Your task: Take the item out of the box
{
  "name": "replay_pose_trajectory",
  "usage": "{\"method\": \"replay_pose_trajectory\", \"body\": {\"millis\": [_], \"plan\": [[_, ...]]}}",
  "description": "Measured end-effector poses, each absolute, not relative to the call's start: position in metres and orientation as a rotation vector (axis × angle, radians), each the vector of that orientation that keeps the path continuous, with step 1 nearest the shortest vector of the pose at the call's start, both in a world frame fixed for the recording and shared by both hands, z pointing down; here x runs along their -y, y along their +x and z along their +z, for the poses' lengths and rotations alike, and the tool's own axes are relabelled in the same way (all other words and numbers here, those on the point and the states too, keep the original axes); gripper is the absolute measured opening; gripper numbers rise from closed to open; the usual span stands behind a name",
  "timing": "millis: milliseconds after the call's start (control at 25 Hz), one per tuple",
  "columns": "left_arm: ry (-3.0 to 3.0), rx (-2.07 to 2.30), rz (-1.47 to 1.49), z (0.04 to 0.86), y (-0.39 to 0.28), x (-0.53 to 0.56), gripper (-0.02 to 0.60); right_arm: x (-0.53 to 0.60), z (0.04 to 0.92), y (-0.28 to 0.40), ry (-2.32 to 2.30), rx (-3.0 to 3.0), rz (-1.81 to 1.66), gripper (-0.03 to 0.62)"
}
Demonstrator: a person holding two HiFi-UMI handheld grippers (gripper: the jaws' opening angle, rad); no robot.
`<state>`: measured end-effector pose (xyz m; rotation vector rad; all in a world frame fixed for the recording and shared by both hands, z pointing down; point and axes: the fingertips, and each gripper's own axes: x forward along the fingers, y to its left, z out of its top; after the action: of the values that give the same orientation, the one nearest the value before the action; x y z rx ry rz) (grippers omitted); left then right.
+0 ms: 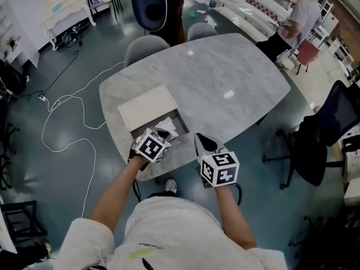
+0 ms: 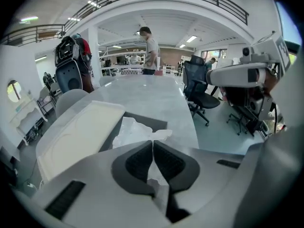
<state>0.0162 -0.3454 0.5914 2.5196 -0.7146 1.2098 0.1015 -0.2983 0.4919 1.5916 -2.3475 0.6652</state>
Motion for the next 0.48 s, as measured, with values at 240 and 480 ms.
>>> {"method": "replay_pose_trajectory", "body": {"millis": [240,480], "plan": [[2.54,0.837,1.041,0.557,0.014,0.332,0.015,0.286,0.474,0.097,1.572,2.381,0.613,0.005],[2.579,0.962,0.889,0.523,0.011,0.317,0.015,0.275,0.46,0.089,1.547,2.429,0.56,0.005]]}}
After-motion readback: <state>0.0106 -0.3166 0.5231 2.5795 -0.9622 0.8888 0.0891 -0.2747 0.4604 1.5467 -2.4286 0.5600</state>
